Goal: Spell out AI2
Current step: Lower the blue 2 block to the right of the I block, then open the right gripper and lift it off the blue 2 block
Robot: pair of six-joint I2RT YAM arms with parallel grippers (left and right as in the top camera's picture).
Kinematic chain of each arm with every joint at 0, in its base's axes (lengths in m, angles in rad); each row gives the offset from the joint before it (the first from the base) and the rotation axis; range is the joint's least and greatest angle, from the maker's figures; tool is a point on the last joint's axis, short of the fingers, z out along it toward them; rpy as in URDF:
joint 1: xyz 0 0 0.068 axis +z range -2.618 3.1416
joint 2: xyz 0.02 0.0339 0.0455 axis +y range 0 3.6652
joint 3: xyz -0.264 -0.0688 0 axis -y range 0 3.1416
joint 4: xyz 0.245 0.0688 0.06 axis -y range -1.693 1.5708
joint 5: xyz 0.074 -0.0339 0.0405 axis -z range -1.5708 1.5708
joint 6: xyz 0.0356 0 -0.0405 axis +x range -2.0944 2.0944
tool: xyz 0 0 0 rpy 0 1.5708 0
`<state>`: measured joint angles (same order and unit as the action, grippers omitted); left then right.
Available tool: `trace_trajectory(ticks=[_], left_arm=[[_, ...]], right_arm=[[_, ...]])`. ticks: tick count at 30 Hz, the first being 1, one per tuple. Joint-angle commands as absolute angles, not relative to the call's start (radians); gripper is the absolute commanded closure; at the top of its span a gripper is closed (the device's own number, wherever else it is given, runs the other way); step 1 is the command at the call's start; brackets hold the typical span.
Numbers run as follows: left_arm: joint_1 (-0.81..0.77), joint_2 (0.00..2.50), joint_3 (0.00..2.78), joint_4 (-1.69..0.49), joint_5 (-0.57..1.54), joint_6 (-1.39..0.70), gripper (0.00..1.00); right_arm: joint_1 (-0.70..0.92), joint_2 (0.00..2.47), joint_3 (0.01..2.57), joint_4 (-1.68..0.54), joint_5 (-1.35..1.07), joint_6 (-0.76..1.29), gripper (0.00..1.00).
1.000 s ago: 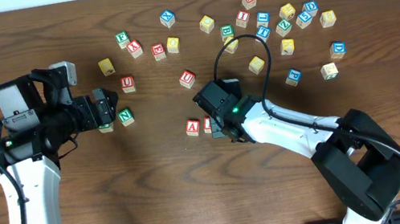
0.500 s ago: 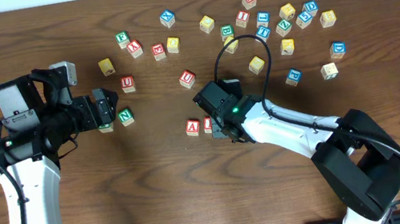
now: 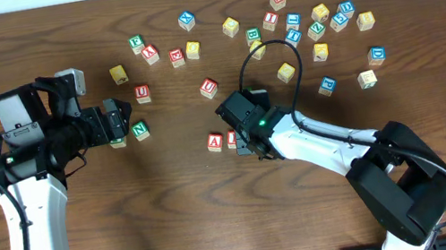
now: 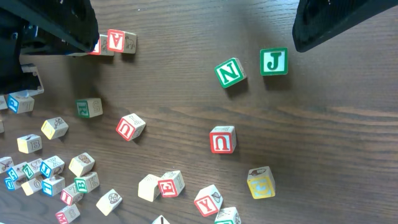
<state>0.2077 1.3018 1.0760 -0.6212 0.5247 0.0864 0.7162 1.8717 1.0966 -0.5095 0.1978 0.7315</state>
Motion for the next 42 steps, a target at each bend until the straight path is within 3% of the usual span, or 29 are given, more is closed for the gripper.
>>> trace_trajectory(ticks=[1,14,22,42], left_arm=[[0.212,1.308,1.092,-0.621,0.527,0.101,0.02],[0.212,1.308,1.092,-0.62,0.527,0.101,0.02],[0.212,1.308,1.092,-0.621,0.527,0.101,0.02],[0.212,1.308,1.092,-0.62,0.527,0.101,0.02]], right_arm=[[0.712,1.886,1.091,-0.513,0.203,0.744,0.65],[0.712,1.886,1.093,-0.512,0.204,0.743,0.64],[0.712,1.886,1.1,-0.511,0.227,0.743,0.59],[0.712,1.854,1.12,-0.518,0.257,0.724,0.59]])
